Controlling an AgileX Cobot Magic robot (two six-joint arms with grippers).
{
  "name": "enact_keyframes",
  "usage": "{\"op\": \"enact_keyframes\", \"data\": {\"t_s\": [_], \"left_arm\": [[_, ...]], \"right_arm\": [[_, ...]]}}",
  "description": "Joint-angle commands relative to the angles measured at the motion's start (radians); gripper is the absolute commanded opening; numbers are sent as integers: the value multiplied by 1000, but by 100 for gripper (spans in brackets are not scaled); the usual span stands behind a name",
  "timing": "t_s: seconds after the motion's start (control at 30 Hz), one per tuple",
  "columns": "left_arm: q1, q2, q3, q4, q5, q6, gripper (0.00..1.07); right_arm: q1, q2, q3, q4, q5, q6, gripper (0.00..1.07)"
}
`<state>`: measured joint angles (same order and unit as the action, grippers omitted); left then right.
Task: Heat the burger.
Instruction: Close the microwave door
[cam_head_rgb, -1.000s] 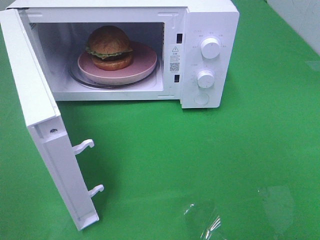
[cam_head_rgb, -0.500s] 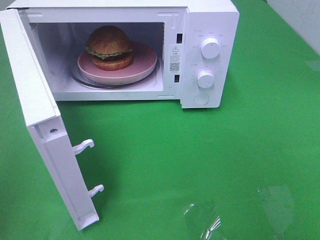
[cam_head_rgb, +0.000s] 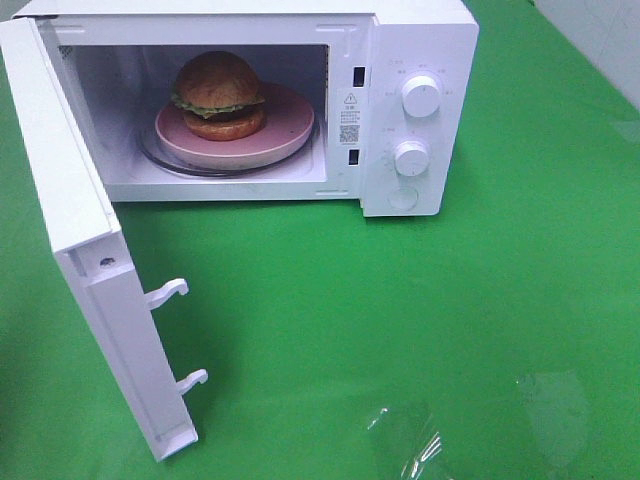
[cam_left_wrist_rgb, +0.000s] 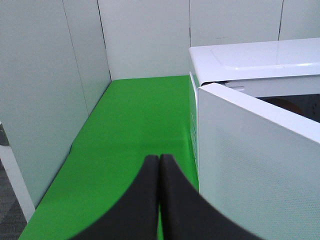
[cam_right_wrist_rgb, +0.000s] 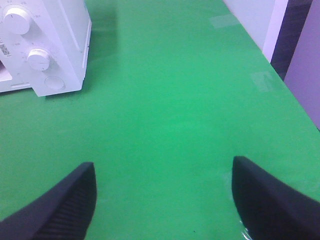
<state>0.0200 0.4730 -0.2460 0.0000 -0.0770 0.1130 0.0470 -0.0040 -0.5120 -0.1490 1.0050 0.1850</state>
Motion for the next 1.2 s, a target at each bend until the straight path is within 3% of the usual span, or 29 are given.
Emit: {"op": "enact_keyframes", "data": {"t_s": [0.03, 0.37, 0.47, 0.53, 0.57, 0.6, 0.7, 0.9, 1.03, 1.2], "left_arm": [[-6, 73, 42, 0, -161, -9, 0], [-6, 423, 55, 0, -417, -14, 0], [-6, 448, 55, 8, -446, -23, 0], [-6, 557, 55, 92, -533, -107, 0], [-6, 557, 55, 92, -533, -107, 0], [-6, 625, 55, 167, -593, -148, 0], [-6, 711, 55, 242, -691, -175, 0], [-13, 839, 55, 245, -840, -185, 0], [-66, 930, 36, 245, -888, -183, 0], [-163, 1023, -1, 192, -913, -128, 0]], "right_arm": [[-6, -26, 0, 3, 1, -4, 73], [-6, -26, 0, 3, 1, -4, 73], [-6, -26, 0, 3, 1, -4, 73], [-6, -26, 0, 3, 1, -4, 73], [-6, -26, 0, 3, 1, -4, 73], [-6, -26, 0, 3, 1, -4, 73], [-6, -26, 0, 3, 1, -4, 73], [-6, -26, 0, 3, 1, -4, 73], [-6, -26, 0, 3, 1, -4, 73], [-6, -26, 0, 3, 1, -4, 73]]}}
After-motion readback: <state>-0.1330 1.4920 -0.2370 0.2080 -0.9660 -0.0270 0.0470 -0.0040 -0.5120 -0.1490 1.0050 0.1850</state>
